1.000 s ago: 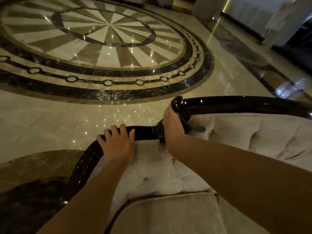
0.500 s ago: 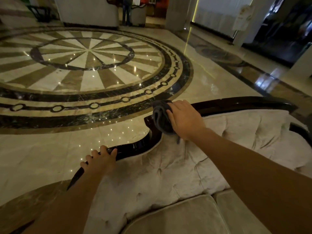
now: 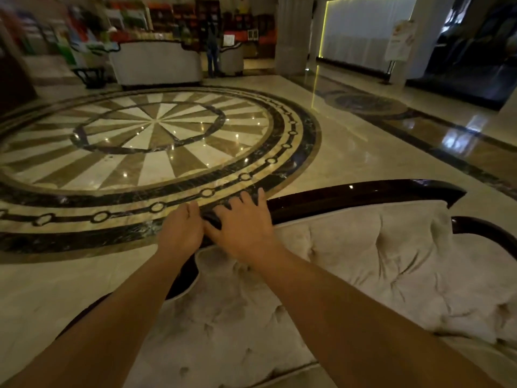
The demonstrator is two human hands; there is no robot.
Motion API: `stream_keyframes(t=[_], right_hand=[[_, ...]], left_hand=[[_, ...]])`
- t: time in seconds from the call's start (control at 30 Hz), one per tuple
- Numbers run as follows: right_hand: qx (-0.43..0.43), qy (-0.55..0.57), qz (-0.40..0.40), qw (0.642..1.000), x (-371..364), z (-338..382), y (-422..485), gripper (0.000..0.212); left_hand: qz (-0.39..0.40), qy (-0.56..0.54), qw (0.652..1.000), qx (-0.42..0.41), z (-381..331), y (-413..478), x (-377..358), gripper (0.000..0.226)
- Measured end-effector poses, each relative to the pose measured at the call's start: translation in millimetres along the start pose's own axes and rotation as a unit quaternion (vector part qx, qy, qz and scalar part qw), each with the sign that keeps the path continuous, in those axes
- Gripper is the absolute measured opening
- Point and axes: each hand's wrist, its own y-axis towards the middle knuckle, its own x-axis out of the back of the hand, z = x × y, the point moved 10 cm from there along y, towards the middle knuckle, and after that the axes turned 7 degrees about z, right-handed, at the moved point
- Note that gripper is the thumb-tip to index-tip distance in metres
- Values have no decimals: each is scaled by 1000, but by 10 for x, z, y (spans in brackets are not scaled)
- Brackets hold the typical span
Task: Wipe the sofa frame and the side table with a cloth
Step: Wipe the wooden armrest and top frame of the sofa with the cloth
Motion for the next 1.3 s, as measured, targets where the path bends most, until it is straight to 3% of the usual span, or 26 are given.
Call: stream_keyframes(t=[0.1, 0.13, 0.2, 0.27, 0.33, 0.4, 0.47, 0.57, 0.67, 0.77, 0.83, 0.93, 1.03, 1.17, 1.23, 1.3], right_hand=[[-9, -30, -70, 997, 280, -929, -252, 37], [-22, -50, -58, 997, 329, -1328, -366, 28], [-107, -19, 1, 994, 384, -2240, -561, 34], [-194, 38, 5, 980, 421, -2773, -653, 45], [-216, 63, -4, 974, 360, -2644, -540, 61], [-174, 65, -42, 982, 333, -2111, -467, 63], [-98, 53, -93, 989, 330, -1846, -472, 54], [-45, 27, -138, 989, 440, -2410, -546, 48], [-208, 42, -124, 969, 381, -3578, -788, 54], [-312, 90, -165, 931, 371, -3647, -923, 52], [-253, 80, -169, 949, 355, -2968, -748, 46], [-65, 38, -175, 982, 259, -2042, -611, 44], [6, 4, -149, 989, 315, -2387, -598, 47], [-218, 77, -176, 957, 406, -3681, -904, 53], [-301, 98, -160, 935, 379, -3779, -903, 54], [-305, 86, -142, 938, 418, -3493, -803, 55]], left_hand=[[4, 106, 994, -17, -295, -100, -258, 50], [22, 141, 989, -29, -440, -137, -397, 50], [57, 228, 971, -56, -786, -205, -700, 52], [91, 277, 954, -65, -1102, -231, -974, 52], [115, 283, 951, -54, -1367, -231, -1118, 51], [106, 290, 950, -46, -1513, -252, -1109, 47], [59, 356, 925, -122, -1689, -283, -1130, 30], [25, 369, 909, -193, -1703, -317, -1121, 17], [-7, 378, 901, -216, -1691, -337, -1126, 20], [-52, 389, 891, -227, -1727, -356, -1126, 25], [-54, 376, 899, -217, -1714, -342, -1110, 27], [-62, 382, 899, -207, -1690, -340, -1108, 24], [-69, 351, 910, -211, -1698, -340, -1089, 32], [-73, 351, 909, -212, -1708, -352, -1089, 32], [-63, 374, 904, -197, -1731, -352, -1106, 29], [-44, 395, 897, -192, -1803, -360, -1160, 26]])
